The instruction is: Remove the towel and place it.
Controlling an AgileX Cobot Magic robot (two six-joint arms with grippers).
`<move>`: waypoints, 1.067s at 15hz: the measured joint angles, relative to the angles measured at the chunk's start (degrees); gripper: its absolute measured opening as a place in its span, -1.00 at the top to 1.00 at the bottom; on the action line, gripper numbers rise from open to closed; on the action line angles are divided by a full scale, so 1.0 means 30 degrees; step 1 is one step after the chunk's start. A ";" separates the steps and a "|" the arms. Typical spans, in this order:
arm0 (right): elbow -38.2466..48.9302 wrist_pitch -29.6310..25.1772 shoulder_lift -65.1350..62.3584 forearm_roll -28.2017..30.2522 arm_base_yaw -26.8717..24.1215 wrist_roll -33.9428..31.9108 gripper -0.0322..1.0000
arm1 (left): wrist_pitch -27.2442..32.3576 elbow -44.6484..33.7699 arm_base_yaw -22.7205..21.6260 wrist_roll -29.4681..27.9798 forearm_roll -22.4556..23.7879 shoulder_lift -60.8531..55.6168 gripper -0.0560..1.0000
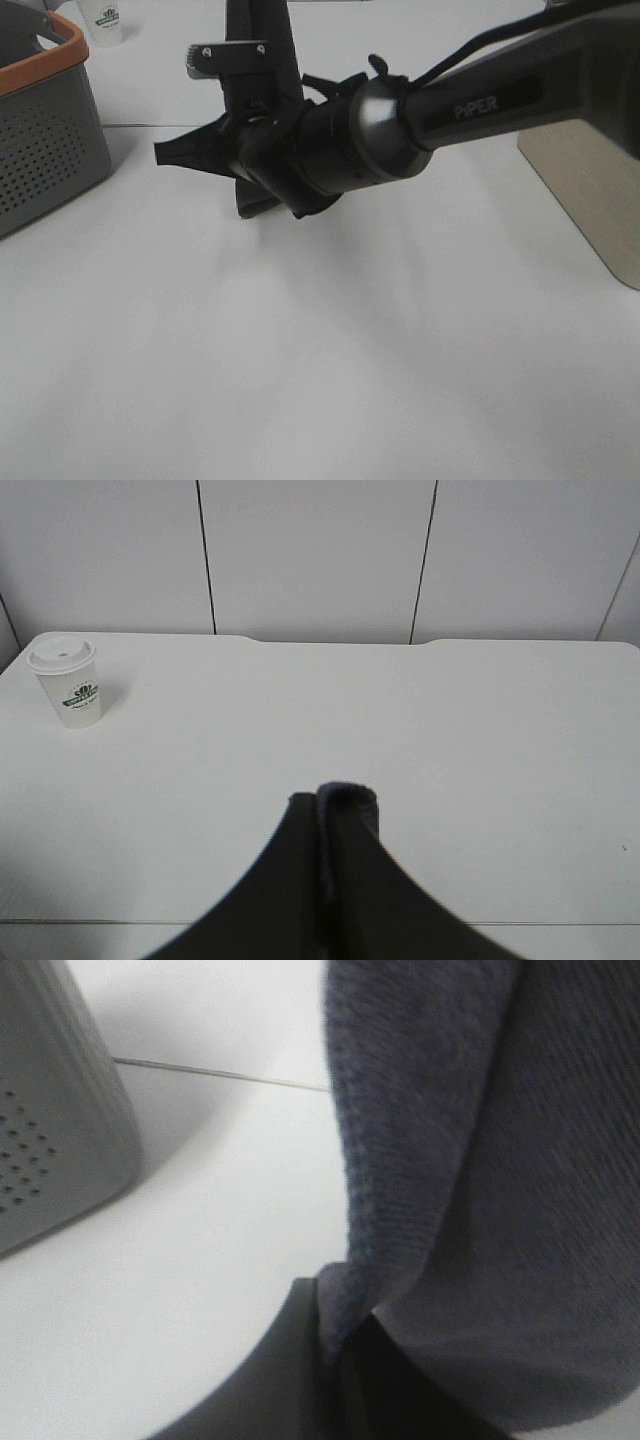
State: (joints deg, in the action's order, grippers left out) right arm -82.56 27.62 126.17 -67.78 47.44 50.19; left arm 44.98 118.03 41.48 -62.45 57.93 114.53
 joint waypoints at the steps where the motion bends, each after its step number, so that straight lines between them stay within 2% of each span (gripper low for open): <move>1: 0.0019 -0.0821 -0.0630 -0.0325 0.0000 0.0917 0.90 | -0.0019 0.0000 0.0000 0.0000 0.0095 0.0000 0.89; 4: 0.1241 -0.2636 -0.2846 -0.1986 0.0000 0.3648 0.90 | -0.0076 0.0095 -0.0057 0.0000 0.0134 0.0000 0.89; 6: 0.3075 -0.3514 -0.4335 -0.2311 0.0000 0.5348 0.90 | -0.0038 0.0821 -0.0344 0.0000 -0.0649 0.0000 0.89; 7: 0.4068 -0.4163 -0.5176 -0.2330 0.0000 0.5978 0.90 | -0.0038 0.1241 -0.0764 0.0000 -0.1471 0.0000 0.89; 9: 0.6035 -0.5080 -0.7353 -0.2349 0.0000 0.7487 0.90 | -0.0038 0.1509 -0.1872 -0.0191 -0.4106 0.0000 0.89; 10: 0.6933 -0.5099 -0.8365 -0.2349 0.0000 0.8098 0.90 | -0.0019 0.1528 -0.2445 -0.0688 -0.5730 0.0000 0.89; 11: 0.7639 -0.5118 -0.9358 -0.2349 -0.0038 0.8747 0.90 | -0.0038 0.1528 -0.2788 -0.1050 -0.6685 0.0000 0.89; 12: 0.8537 -0.6169 -1.0733 -0.2349 -0.0592 0.9473 0.90 | -0.0038 0.1528 -0.3953 -0.2063 -0.9645 0.0000 0.89; 14: 0.8995 -0.9492 -1.1898 -0.2292 -0.2578 0.9759 0.90 | 0.0019 0.1528 -0.4565 -0.2636 -1.0905 0.0000 0.89; 16: 0.8957 -1.2720 -1.2815 -0.0859 -0.5157 0.9626 0.90 | 0.0210 0.1528 -0.4603 -0.4278 -1.1516 0.0000 0.89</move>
State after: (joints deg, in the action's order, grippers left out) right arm -55.69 -10.54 87.72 -70.36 31.97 79.07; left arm 45.61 122.61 27.67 -75.29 23.38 114.53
